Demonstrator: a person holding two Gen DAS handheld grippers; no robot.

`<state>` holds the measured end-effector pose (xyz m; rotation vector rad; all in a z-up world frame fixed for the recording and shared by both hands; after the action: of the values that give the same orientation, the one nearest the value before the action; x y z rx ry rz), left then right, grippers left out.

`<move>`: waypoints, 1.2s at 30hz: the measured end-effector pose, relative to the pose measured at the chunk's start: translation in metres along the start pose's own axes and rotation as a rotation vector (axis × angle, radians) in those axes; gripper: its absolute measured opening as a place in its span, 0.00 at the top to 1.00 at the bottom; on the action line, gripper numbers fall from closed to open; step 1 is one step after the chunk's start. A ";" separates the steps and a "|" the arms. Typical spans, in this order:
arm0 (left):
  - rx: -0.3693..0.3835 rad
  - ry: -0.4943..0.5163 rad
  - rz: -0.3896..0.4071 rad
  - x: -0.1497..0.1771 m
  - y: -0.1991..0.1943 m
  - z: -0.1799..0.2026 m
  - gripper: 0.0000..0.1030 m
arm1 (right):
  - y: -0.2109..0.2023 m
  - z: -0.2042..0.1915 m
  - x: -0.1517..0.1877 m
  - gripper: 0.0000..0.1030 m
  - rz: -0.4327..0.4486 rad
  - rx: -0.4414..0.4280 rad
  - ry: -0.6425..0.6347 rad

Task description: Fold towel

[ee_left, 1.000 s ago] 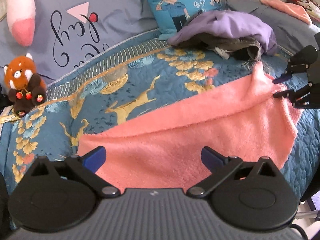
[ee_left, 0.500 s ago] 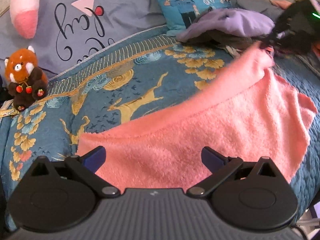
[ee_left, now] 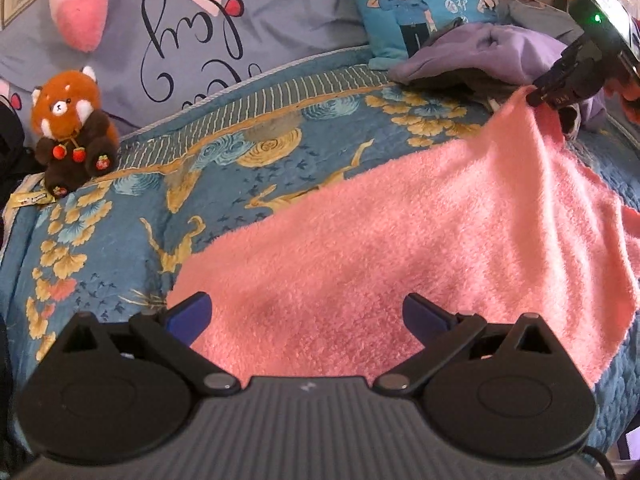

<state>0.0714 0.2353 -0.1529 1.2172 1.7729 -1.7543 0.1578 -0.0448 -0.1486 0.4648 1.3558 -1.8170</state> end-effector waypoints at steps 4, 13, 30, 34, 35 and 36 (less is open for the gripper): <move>-0.008 0.012 0.027 -0.004 -0.016 0.002 0.00 | -0.045 0.026 0.003 0.56 0.125 -0.022 0.137; -0.024 -0.036 0.063 -0.002 -0.066 0.000 0.00 | -0.115 0.039 0.113 0.54 -0.011 -0.088 0.286; 0.064 -0.055 0.020 0.021 -0.111 0.064 0.00 | -0.099 0.014 0.189 0.96 -0.168 -0.297 0.617; 0.008 -0.124 -0.013 0.040 -0.120 0.030 0.00 | -0.103 0.015 0.192 0.98 -0.156 -0.313 0.649; -0.009 -0.153 -0.022 0.048 -0.124 0.018 0.00 | -0.104 0.016 0.192 0.98 -0.152 -0.314 0.660; -0.021 -0.187 -0.031 0.056 -0.128 0.006 0.00 | -0.104 0.017 0.192 0.98 -0.144 -0.316 0.672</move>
<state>-0.0602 0.2658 -0.1173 0.9870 1.7059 -1.7983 -0.0369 -0.1234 -0.2113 0.8691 2.1370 -1.5675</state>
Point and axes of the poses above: each gripper's, at about its wrist camera, not at the fingertips, and y roughly the way its jaws point, z to its right, x to its underside, the point moved 1 cm from there along y, roughly the way its jaws point, and after that the axes turned 10 degrees about z, right-handed, at the moved point
